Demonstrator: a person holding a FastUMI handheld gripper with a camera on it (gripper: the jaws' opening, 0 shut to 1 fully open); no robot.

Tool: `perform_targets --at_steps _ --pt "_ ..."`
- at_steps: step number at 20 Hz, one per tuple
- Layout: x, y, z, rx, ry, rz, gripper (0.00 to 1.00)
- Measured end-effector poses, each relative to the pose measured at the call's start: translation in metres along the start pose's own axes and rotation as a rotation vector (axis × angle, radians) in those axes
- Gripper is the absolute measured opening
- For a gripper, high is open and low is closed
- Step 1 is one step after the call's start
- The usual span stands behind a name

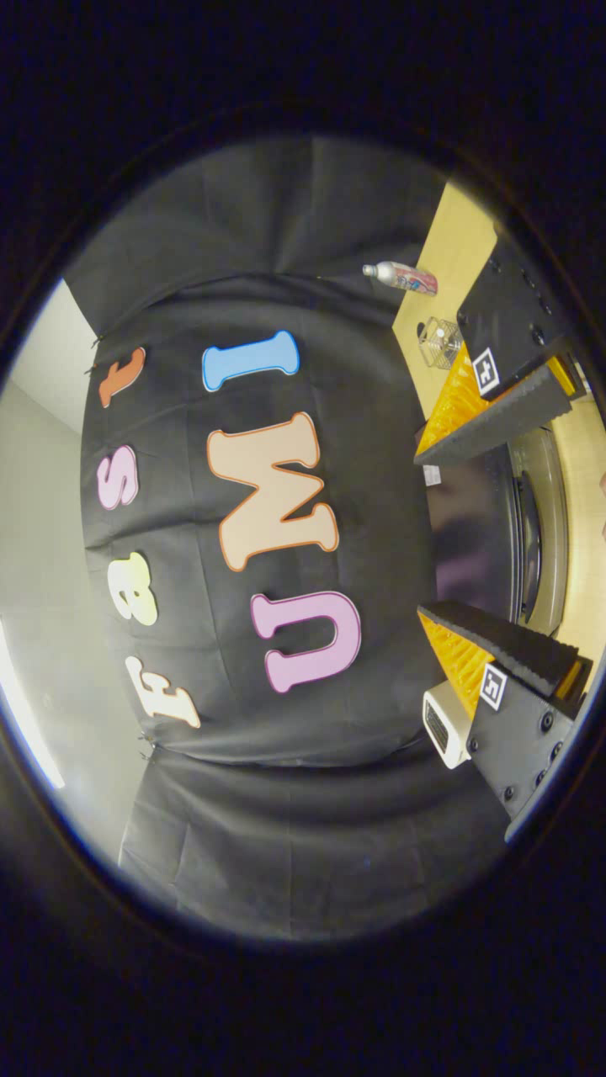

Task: Open the toaster oven, put the food inside, and close the toaster oven door.

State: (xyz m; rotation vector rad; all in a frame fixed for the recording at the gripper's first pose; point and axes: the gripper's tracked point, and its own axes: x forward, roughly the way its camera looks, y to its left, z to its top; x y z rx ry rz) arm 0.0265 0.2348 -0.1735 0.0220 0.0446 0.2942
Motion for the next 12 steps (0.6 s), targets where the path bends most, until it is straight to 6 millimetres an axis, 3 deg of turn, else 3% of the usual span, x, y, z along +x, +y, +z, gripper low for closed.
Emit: perform_targets --at_steps 5,12 --pt "0.015 0.005 -0.064 -0.008 0.114 0.002 0.99" --pt "0.022 -0.004 -0.124 -0.025 0.246 -0.016 0.99"
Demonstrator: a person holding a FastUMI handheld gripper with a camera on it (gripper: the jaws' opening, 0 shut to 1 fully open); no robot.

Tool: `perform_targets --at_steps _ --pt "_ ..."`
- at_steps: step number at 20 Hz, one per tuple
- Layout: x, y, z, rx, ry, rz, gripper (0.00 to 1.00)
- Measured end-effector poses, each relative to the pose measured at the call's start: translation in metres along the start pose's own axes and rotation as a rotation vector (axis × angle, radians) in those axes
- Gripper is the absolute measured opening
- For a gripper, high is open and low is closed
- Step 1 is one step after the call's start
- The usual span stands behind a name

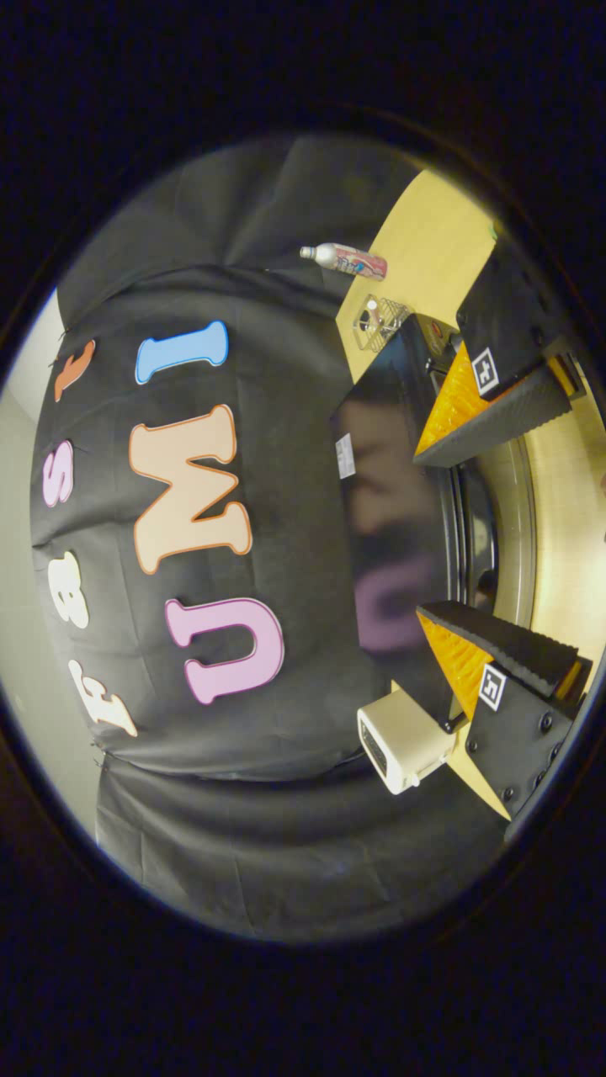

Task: Open the toaster oven, put the food inside, and close the toaster oven door.

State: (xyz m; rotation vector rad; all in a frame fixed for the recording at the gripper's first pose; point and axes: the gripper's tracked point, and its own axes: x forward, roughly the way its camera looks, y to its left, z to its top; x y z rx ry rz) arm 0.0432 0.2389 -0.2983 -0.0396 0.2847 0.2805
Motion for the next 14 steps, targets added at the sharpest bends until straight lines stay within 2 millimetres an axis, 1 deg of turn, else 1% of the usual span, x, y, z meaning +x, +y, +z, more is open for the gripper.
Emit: perform_targets --at_steps 1,3,4,8,10,14 --pt "-0.006 0.002 0.005 -0.022 -0.035 -0.002 0.99" --pt "-0.005 0.002 0.003 -0.056 -0.051 -0.011 0.99" --pt "-0.005 0.000 -0.001 -0.039 -0.054 -0.018 0.99" --pt "-0.009 0.001 -0.002 -0.010 -0.050 -0.001 0.98" --pt "-0.017 -0.001 -0.005 -0.005 -0.050 0.001 0.98" --pt "-0.038 -0.003 -0.014 -0.005 -0.076 0.002 0.98"
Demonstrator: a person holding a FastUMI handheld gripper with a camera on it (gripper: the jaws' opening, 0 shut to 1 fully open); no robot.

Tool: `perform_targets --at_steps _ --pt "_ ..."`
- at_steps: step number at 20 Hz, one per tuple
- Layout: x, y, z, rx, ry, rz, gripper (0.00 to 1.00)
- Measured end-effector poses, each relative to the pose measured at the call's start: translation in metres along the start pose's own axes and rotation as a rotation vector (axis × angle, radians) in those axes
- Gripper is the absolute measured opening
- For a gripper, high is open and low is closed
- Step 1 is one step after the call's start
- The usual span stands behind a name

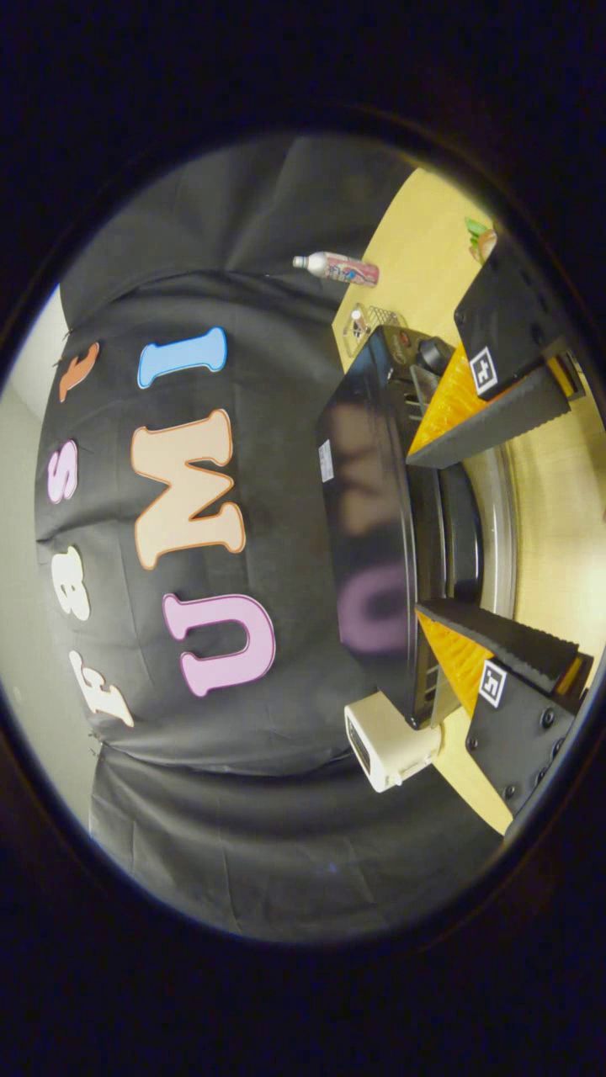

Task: Open the toaster oven, put the food inside, and close the toaster oven door.

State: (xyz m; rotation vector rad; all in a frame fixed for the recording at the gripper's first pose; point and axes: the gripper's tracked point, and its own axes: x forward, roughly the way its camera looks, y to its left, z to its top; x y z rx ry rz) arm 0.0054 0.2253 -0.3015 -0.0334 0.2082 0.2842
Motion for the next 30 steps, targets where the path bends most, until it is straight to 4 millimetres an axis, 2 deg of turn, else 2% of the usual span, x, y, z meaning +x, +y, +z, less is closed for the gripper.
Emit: perform_targets --at_steps 6,14,22,24,27,30 --pt "-0.034 -0.003 -0.022 -0.011 0.003 -0.025 0.98" --pt "-0.073 -0.010 -0.070 -0.027 0.081 -0.033 0.97" --pt "-0.088 -0.015 -0.099 -0.041 0.153 -0.037 0.97" --pt "-0.093 -0.019 -0.114 -0.049 0.204 -0.041 0.97" --pt "-0.105 -0.029 -0.154 -0.039 0.354 -0.055 0.97" --pt "-0.106 -0.040 -0.185 0.037 0.480 -0.089 0.94"
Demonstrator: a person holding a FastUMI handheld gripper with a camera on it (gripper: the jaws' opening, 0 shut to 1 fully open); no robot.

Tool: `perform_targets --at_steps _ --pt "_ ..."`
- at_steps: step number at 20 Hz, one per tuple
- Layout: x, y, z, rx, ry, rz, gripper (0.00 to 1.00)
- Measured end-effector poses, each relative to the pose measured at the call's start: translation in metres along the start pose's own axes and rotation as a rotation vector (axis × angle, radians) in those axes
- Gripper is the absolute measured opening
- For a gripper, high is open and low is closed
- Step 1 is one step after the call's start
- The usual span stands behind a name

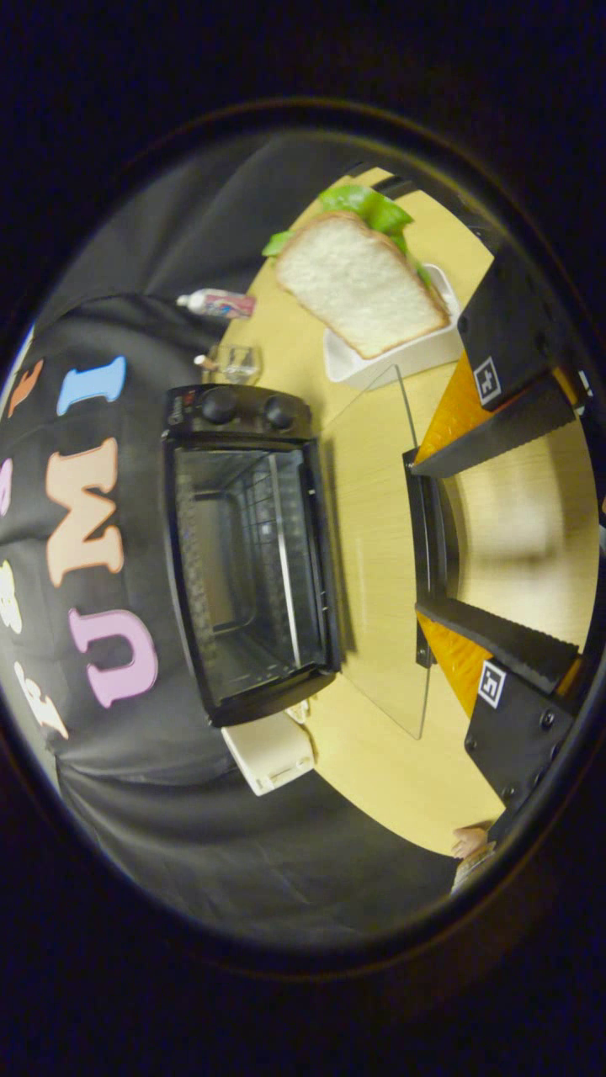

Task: Open the toaster oven, put the food inside, and close the toaster oven door.

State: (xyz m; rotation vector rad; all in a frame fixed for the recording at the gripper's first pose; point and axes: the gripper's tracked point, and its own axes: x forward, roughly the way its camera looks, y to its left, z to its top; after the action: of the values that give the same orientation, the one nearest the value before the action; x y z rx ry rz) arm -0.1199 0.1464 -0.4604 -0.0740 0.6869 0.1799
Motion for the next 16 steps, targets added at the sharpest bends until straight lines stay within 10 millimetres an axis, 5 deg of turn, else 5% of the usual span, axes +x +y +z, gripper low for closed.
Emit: perform_targets --at_steps 7,10,14,16 --pt "0.004 0.010 -0.017 0.062 0.070 0.054 0.93" --pt "0.000 0.008 -0.009 0.043 0.070 0.050 0.94" --pt "-0.029 0.020 0.009 0.027 0.115 0.140 0.94" --pt "-0.048 0.010 0.018 -0.035 0.153 0.174 0.94"
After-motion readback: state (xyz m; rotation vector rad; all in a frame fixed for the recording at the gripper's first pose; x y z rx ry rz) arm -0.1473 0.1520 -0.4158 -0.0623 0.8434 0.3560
